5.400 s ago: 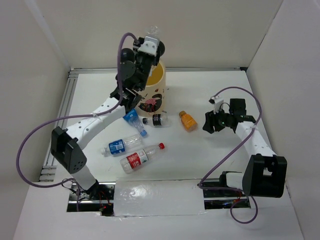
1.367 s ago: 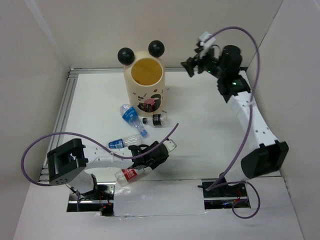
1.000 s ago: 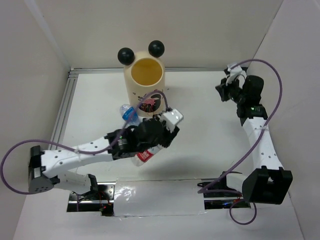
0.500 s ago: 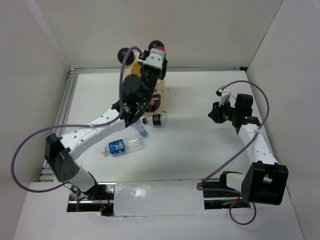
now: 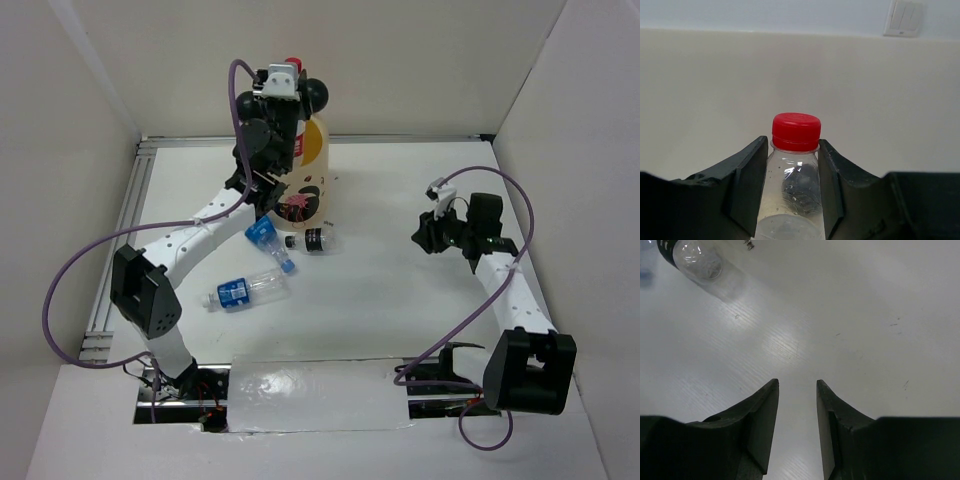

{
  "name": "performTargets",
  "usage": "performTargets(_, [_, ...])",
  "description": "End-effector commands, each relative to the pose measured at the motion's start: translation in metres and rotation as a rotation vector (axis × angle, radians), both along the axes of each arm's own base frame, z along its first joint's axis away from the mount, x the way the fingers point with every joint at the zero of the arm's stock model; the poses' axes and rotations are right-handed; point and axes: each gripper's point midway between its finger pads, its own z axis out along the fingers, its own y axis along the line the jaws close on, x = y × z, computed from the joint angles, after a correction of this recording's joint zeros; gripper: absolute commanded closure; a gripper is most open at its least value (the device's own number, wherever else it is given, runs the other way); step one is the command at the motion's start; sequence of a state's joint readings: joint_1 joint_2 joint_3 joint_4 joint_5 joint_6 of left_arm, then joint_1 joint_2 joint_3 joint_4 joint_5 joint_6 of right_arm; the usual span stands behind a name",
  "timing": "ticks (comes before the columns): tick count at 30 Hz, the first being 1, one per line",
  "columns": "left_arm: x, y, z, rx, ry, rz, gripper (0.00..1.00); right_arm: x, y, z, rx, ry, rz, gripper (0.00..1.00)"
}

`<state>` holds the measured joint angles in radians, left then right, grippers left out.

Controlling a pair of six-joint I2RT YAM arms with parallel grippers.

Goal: Put the plastic bottles in the bin

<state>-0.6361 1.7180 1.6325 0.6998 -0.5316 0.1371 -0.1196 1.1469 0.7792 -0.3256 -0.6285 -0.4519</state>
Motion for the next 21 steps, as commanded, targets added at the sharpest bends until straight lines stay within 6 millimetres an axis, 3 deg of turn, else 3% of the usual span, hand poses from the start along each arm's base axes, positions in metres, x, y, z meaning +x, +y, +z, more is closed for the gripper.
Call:
performTargets(1, [-0.009, -0.003, 0.04, -0.107, -0.146, -0.044, 1.0, -0.006, 0.009, 0.004, -0.003, -0.033, 0.064, 0.56])
performTargets(3, [-0.004, 0.003, 0.039, -0.095, -0.179, -0.002, 0.95, -0.009, 0.01, 0.001, -0.003, -0.031, 0.077, 0.53])
performTargets(6, [0.01, -0.002, 0.01, -0.035, -0.175, 0.044, 0.58, -0.011, 0.019, 0.002, 0.003, -0.049, 0.144, 0.44])
performTargets(7, [0.007, -0.007, 0.008, -0.03, -0.187, 0.042, 0.45, -0.013, 0.021, -0.001, 0.004, -0.049, 0.161, 0.3])
performTargets(8, [0.008, -0.005, 0.007, -0.01, -0.183, 0.066, 0.35, -0.013, 0.023, 0.0, -0.005, -0.071, 0.191, 0.24])
performTargets(10, [0.012, -0.008, -0.008, 0.005, -0.164, 0.065, 0.3, -0.018, 0.033, 0.004, 0.011, -0.103, 0.271, 0.14])
performTargets(13, [0.016, -0.004, -0.01, 0.005, -0.156, 0.07, 0.17, -0.029, 0.051, 0.009, 0.044, -0.149, 0.423, 0.01])
performTargets(14, [0.016, -0.005, -0.01, -0.006, -0.155, 0.064, 0.17, -0.031, 0.051, 0.007, 0.039, -0.146, 0.43, 0.01])
performTargets(15, [0.017, -0.005, -0.012, 0.001, -0.147, 0.064, 0.08, -0.033, 0.057, 0.009, 0.041, -0.163, 0.464, 0.01])
performTargets(16, [0.011, -0.001, -0.001, -0.02, -0.163, 0.06, 0.0, -0.033, 0.06, 0.013, 0.036, -0.203, 0.513, 0.01])
performTargets(19, [-0.014, -0.011, 0.021, -0.015, -0.183, 0.014, 0.0, -0.043, 0.082, 0.016, 0.04, -0.274, 0.655, 0.01])
performTargets(20, [-0.043, -0.014, 0.048, -0.045, -0.214, -0.025, 0.0, -0.038, 0.085, 0.011, 0.004, -0.328, 0.697, 0.01])
performTargets(21, [-0.057, -0.017, 0.056, -0.044, -0.209, -0.048, 0.0, -0.034, 0.09, 0.012, -0.008, -0.358, 0.722, 0.01])
